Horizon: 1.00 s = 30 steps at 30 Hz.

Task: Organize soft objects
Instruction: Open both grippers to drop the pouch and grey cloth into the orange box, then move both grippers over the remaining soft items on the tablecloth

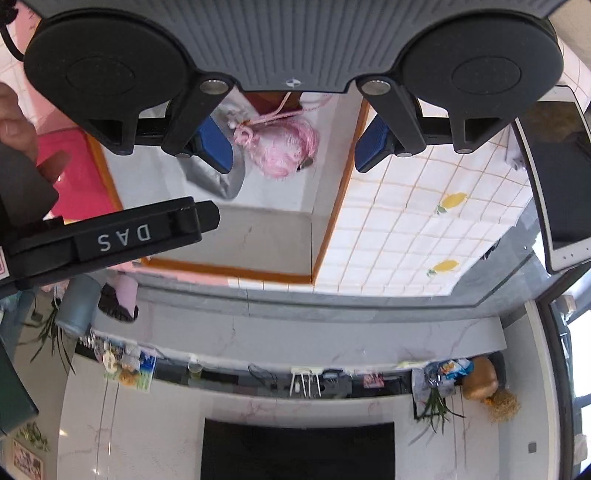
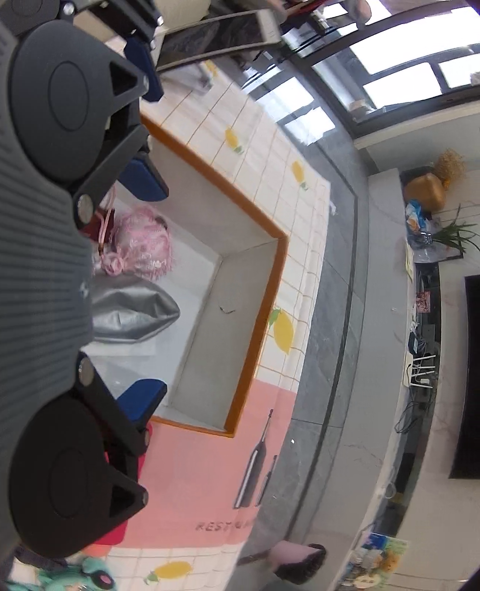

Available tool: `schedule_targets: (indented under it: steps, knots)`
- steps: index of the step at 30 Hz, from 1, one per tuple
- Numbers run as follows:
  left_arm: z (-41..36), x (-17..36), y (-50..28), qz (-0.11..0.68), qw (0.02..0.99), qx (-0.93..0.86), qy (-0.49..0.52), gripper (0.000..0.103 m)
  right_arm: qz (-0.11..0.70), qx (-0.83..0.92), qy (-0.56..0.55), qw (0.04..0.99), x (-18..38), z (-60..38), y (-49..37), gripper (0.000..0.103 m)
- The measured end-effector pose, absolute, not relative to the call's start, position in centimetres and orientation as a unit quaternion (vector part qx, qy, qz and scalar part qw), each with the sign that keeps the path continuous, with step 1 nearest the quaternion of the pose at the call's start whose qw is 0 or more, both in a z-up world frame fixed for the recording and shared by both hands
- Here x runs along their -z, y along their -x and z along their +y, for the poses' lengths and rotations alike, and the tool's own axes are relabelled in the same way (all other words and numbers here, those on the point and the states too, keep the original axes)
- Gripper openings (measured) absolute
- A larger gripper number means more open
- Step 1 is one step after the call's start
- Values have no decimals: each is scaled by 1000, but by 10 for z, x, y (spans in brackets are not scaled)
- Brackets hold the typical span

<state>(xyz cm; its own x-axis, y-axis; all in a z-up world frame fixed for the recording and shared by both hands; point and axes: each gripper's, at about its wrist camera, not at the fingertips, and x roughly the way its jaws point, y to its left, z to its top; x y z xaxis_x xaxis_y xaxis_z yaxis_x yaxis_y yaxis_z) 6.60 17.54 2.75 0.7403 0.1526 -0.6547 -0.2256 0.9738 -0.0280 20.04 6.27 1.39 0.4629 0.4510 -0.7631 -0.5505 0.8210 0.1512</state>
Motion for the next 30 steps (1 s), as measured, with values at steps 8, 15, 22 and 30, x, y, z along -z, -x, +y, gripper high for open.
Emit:
schedule_targets:
  steps: [8, 15, 22, 30]
  knots:
    - [166, -51, -60, 324, 937, -110, 68, 88, 409, -306, 50, 858, -43, 42, -190, 100]
    - [140, -69, -63, 311, 941, -88, 96, 88, 372, -284, 51, 882, -81, 3, -179, 100]
    - [92, -80, -68, 292, 952, -41, 86, 88, 355, -248, 51, 900, -107, -54, -174, 100]
    - [24, -79, -76, 278, 957, 32, 82, 88, 319, -157, 153, 922, -101, -133, -159, 100]
